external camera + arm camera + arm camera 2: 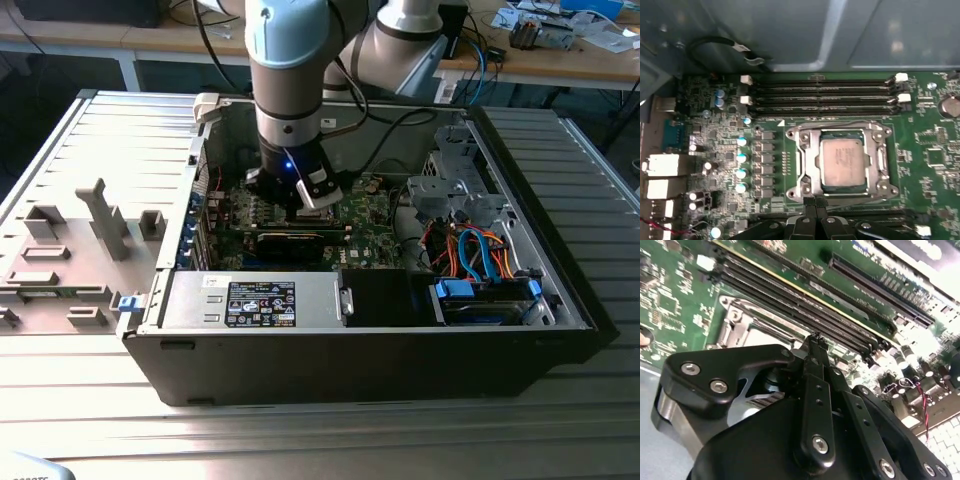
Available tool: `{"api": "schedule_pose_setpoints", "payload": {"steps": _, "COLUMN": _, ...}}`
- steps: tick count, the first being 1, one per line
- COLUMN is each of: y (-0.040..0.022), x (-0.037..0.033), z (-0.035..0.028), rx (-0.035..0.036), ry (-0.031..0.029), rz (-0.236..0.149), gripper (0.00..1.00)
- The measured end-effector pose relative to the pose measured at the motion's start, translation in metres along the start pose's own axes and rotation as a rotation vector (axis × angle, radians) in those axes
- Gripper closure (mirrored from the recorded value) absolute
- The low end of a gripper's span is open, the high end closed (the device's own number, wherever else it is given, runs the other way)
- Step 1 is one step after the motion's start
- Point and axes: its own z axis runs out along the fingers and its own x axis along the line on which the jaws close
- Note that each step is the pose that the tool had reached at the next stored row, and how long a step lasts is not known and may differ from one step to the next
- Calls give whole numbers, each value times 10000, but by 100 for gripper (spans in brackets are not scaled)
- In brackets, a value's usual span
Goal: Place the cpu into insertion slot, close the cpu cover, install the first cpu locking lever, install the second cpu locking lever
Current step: 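Install the second cpu locking lever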
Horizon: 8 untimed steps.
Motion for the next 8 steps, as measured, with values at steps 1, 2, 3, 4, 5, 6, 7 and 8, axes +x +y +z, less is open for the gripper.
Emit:
{"api": "schedule_pose_setpoints", "payload": {"steps": 1, "y": -5, "x": 29, "z": 13, "rx": -72, "ry": 3, "rz": -8, "gripper": 89}}
{"api": "schedule_pose_setpoints", "payload": {"steps": 2, "y": -10, "x": 55, "z": 25, "rx": -156, "ry": 7, "rz": -16, "gripper": 89}}
{"api": "schedule_pose_setpoints", "payload": {"steps": 3, "y": -18, "x": 74, "z": 37, "rx": -272, "ry": 11, "rz": -27, "gripper": 89}}
{"api": "schedule_pose_setpoints", "payload": {"steps": 4, "y": -23, "x": 83, "z": 44, "rx": -349, "ry": 14, "rz": -36, "gripper": 89}}
{"api": "schedule_pose_setpoints", "payload": {"steps": 5, "y": -31, "x": 90, "z": 47, "rx": -424, "ry": 18, "rz": -41, "gripper": 89}}
{"api": "schedule_pose_setpoints", "payload": {"steps": 6, "y": -44, "x": 101, "z": 49, "rx": -546, "ry": 22, "rz": -44, "gripper": 89}}
{"api": "schedule_pose_setpoints", "payload": {"steps": 7, "y": -55, "x": 108, "z": 50, "rx": -638, "ry": 25, "rz": -50, "gripper": 89}}
{"api": "schedule_pose_setpoints", "payload": {"steps": 8, "y": -95, "x": 116, "z": 61, "rx": -770, "ry": 33, "rz": -76, "gripper": 89}}
